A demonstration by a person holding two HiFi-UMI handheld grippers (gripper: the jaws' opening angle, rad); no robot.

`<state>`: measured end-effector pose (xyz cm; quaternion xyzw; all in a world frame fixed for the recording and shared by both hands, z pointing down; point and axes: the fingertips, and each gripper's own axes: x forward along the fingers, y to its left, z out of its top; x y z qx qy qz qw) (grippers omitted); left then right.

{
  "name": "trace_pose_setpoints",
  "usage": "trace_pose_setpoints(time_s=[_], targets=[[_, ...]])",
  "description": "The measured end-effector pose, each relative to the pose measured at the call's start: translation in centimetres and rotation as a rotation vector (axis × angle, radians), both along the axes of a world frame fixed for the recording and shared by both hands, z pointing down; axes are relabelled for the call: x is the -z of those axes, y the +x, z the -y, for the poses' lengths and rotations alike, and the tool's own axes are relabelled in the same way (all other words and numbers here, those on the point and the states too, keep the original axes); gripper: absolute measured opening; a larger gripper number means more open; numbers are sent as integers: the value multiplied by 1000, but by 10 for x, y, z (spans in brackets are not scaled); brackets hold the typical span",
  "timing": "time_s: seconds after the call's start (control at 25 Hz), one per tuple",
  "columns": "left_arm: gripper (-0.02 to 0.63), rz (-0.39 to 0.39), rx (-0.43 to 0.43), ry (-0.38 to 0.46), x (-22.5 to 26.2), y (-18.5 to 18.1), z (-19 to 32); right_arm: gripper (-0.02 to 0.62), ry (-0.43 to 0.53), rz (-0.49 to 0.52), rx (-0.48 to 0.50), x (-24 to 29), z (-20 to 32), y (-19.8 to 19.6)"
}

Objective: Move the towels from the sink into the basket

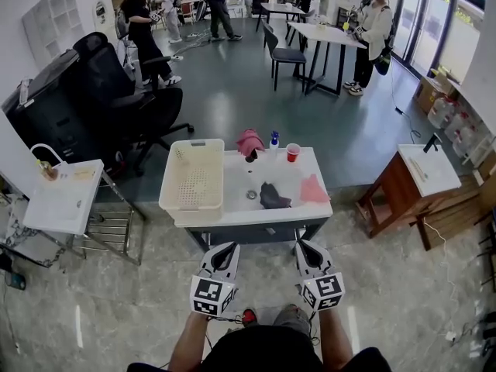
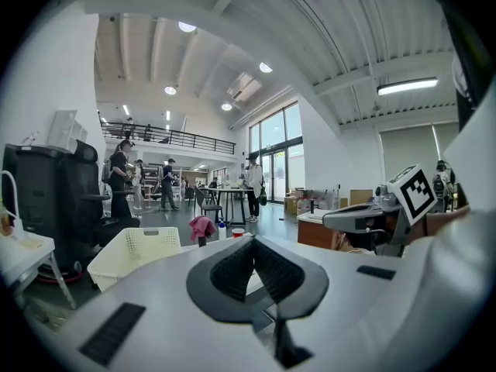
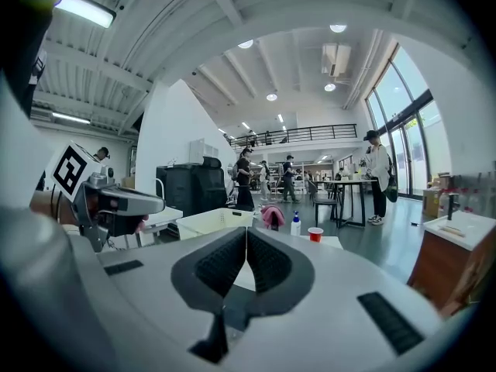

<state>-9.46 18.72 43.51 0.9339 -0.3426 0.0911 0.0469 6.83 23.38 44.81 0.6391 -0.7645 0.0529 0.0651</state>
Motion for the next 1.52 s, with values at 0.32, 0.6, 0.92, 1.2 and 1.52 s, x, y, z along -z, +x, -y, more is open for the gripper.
trace_pose_setpoints(time_s=[0.32, 0.6, 0.92, 1.2, 1.52], targets=[[8, -3, 37, 10, 3, -8, 28, 31, 10, -1, 36, 4, 36, -9], [8, 4, 82, 8, 1, -1, 76, 31, 5, -8, 78, 0, 89, 2], [8, 1, 127, -14, -5, 29, 146, 31, 1, -22, 125, -1, 168, 32], [8, 18, 178, -50, -19, 48, 200, 31, -27, -6, 189, -16, 235, 45], [8, 39, 250, -78, -30, 57, 239, 31, -49, 13, 268, -32, 289, 52]])
